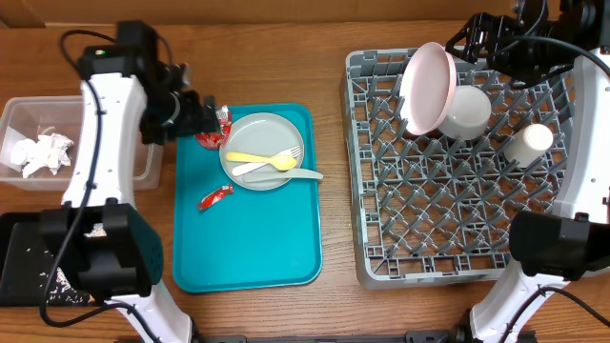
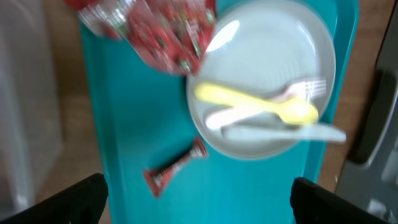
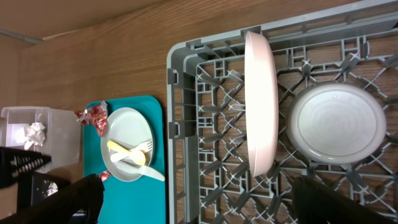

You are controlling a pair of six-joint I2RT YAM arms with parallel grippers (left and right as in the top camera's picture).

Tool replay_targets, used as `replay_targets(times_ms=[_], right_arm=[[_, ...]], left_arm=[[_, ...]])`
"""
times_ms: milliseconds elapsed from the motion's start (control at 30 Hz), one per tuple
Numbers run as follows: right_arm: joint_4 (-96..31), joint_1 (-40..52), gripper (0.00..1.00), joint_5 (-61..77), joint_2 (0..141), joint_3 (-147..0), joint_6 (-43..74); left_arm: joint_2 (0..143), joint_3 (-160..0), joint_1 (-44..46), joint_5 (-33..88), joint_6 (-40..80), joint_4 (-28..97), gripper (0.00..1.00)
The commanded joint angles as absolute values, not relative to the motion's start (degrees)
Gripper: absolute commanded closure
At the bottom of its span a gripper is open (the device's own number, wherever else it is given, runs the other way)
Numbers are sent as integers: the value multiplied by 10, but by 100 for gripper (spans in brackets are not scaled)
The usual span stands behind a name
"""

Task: Sort waste into correct bins and load items into the dishwasher rack
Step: 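Reach the left gripper to the red wrapper beside the grey plate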

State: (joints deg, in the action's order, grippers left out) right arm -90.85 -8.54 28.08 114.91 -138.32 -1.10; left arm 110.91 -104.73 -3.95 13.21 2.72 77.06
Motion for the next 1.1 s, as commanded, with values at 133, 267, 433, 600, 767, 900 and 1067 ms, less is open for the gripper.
replay_targets(times_ms=[133,267,433,600,767,900,1067], right_arm=[[-905,-86,0,279,1145,-1396,-15],[-905,-86,0,279,1145,-1396,-15],[-905,-86,0,279,1145,-1396,-15],[-905,-86,0,279,1145,-1396,-15],[-905,-86,0,279,1145,-1396,-15],[-905,-86,0,279,1145,-1396,-15],[-905,-86,0,279,1145,-1396,-15]], left_arm=[[1095,-1039,29,28,79,820,9],[1095,-1039,40,-36,43,807,14],[1095,-1036,40,-5,-32,796,2],[1095,-1024,41,152,-215,837,0],[1095,-952,41,96,-270,779,0],[1095,-864,41,19,-381,684,0],[1095,-793,41,-21,-543,637,0]])
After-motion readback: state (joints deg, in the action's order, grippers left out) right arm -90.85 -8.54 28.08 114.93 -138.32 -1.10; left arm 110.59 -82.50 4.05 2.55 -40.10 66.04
